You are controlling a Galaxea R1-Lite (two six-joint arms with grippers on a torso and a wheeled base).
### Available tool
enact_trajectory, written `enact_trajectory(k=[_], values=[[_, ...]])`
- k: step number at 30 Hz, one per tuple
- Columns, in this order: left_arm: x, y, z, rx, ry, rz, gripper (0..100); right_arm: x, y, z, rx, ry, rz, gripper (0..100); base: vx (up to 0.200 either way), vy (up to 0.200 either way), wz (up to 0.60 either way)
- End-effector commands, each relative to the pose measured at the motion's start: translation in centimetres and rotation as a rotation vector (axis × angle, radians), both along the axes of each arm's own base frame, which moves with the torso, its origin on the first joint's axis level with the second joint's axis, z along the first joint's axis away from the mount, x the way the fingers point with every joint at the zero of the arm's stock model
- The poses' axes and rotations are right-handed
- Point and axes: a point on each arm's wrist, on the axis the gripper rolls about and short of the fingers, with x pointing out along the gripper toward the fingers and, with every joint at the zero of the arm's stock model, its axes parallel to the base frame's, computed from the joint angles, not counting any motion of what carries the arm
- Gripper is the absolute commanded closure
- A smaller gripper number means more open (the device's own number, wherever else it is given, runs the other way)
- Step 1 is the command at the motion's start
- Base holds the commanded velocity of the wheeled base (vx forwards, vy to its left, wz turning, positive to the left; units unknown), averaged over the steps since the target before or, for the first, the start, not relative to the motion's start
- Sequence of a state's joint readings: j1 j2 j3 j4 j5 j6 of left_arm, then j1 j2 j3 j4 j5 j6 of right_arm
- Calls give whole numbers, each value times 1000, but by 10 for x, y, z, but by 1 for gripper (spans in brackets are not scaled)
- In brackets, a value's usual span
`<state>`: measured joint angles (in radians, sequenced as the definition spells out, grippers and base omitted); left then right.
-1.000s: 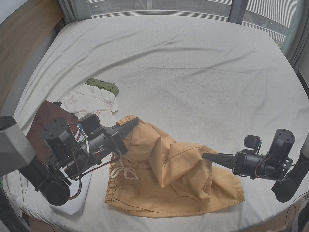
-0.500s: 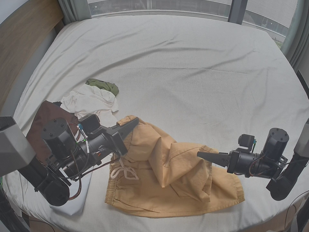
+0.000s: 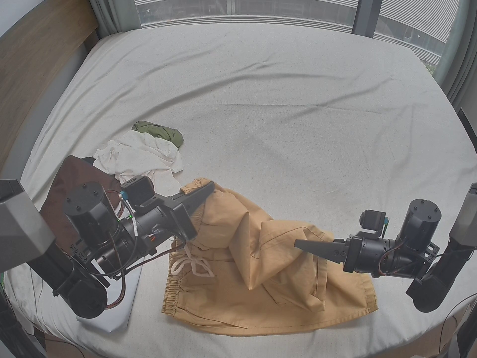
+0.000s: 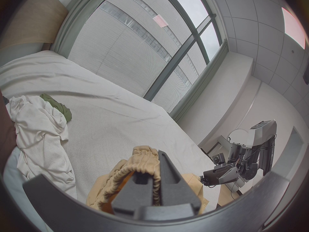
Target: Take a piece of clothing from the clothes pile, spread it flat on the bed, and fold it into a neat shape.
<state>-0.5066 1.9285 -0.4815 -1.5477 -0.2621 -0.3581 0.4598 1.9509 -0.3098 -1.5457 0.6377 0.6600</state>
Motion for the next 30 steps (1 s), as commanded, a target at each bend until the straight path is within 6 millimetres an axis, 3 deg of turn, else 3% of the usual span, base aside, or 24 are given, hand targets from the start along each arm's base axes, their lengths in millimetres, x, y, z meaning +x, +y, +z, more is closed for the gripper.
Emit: enact_trajectory(k=[1, 7, 17, 22, 23, 30], values=[[0, 0, 1, -2, -3, 2, 100, -8, -4, 23, 57, -32, -3, 0, 0, 0, 0], [1, 0, 1, -3, -4, 2, 100, -13, -9, 37, 102, -41, -9, 0, 0, 0, 0], [0, 1, 1, -3, -3, 3, 100, -10, -8, 32, 95, -29, -11, 0, 0, 0, 0], [0, 1, 1, -3, -3, 3, 100, -5, -5, 21, 74, 5, -17, 0, 0, 0, 0], [0, 0, 2, -4, -5, 2, 100, -4, -6, 19, 72, 9, -18, 100, 0, 0, 0], [-2, 1, 4, -9, -6, -2, 100, -1, -7, 17, 58, 0, -27, 100, 0, 0, 0]])
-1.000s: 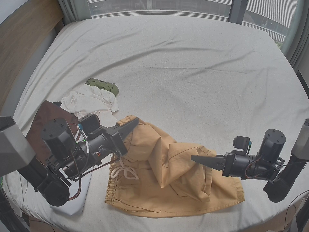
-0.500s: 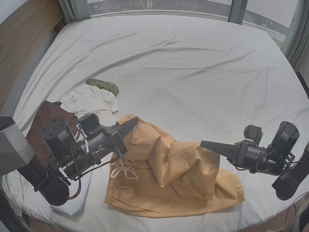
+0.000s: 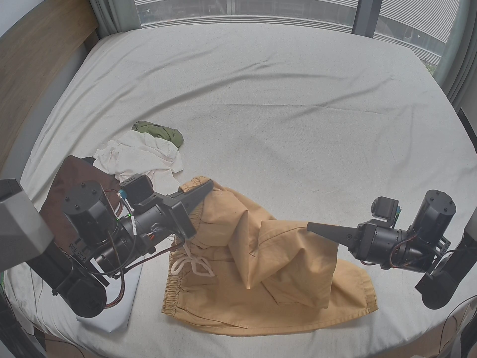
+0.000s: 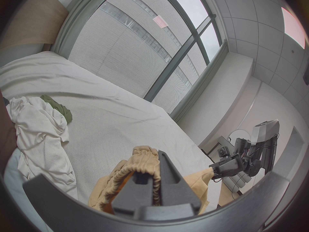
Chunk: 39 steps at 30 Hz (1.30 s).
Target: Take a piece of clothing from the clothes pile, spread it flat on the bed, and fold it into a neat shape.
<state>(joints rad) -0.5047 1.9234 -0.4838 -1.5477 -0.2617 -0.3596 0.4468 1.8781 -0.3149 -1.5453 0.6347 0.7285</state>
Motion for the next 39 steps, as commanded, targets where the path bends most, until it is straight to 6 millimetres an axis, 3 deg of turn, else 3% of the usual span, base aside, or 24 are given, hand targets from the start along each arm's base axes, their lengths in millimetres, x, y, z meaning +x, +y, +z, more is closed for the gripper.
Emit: enact_trajectory(k=[1, 9, 21, 39], values=[[-3, 0, 2, -6, -1, -6, 100, 3, -3, -4, -7, 10, -14, 100, 0, 0, 0], [-6, 2, 7, -15, -13, -8, 100, 5, -9, 2, 3, -12, -37, 100, 0, 0, 0], [-10, 16, 34, -62, -97, 21, 100, -8, -27, 49, 76, -183, -87, 100, 0, 0, 0], [-16, 33, 55, -93, -160, 25, 100, -4, -57, 85, 151, -280, -192, 100, 0, 0, 0]])
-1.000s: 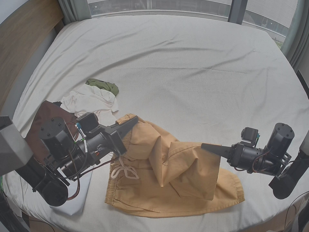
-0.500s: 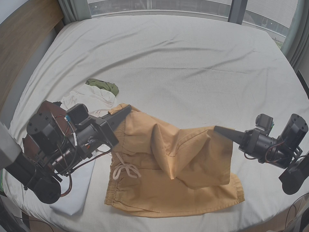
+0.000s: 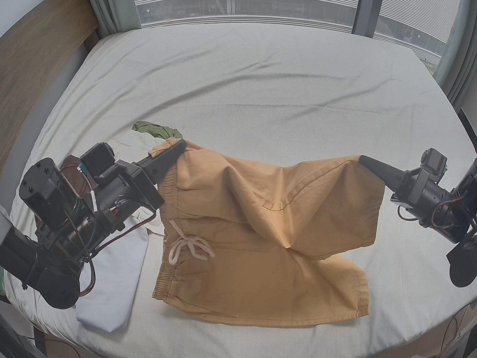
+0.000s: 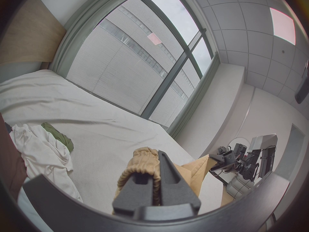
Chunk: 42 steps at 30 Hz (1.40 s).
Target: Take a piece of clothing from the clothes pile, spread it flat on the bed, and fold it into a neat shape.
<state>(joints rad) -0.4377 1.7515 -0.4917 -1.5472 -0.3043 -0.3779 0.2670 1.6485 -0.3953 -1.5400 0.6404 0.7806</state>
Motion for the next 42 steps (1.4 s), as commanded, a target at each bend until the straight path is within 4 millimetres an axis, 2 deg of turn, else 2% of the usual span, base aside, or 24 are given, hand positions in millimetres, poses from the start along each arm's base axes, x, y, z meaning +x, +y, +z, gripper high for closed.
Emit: enact_trajectory(k=[1, 23, 36, 42], values=[[-1, 7, 3, -4, -6, 6, 100, -2, -9, 12, 19, -40, -30, 100, 0, 0, 0], [8, 37, -2, 21, 10, 49, 100, 14, -47, 24, 26, -88, -177, 100, 0, 0, 0], [11, 42, -3, 13, 22, 56, 100, 17, -64, 29, 44, -79, -208, 100, 0, 0, 0], [9, 40, -1, 12, 12, 49, 100, 16, -62, 28, 43, -76, -201, 100, 0, 0, 0]])
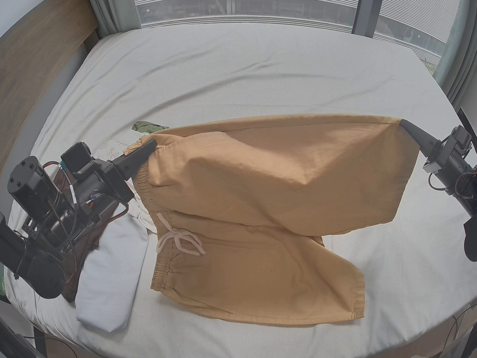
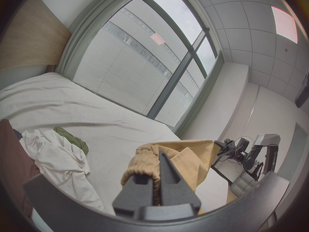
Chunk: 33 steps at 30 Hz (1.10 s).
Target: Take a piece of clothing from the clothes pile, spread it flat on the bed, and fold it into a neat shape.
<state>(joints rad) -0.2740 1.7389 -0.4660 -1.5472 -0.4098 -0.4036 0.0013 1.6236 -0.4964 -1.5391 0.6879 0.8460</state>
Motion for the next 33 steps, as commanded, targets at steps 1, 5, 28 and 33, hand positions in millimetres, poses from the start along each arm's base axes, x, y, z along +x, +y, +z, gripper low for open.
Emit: enact_trajectory(k=[1, 5, 28, 33], values=[[-2, -2, 2, -2, -8, -9, 100, -1, 1, -2, 0, 6, 4, 100, 0, 0, 0], [-5, -9, 2, 1, -11, -33, 100, -3, 6, -4, -2, 18, 24, 100, 0, 0, 0], [1, 7, 1, 0, -3, 24, 100, -1, -3, 4, 0, -17, -13, 100, 0, 0, 0], [2, 11, 0, 5, 0, 26, 100, 0, -6, 4, 0, -18, -27, 100, 0, 0, 0]])
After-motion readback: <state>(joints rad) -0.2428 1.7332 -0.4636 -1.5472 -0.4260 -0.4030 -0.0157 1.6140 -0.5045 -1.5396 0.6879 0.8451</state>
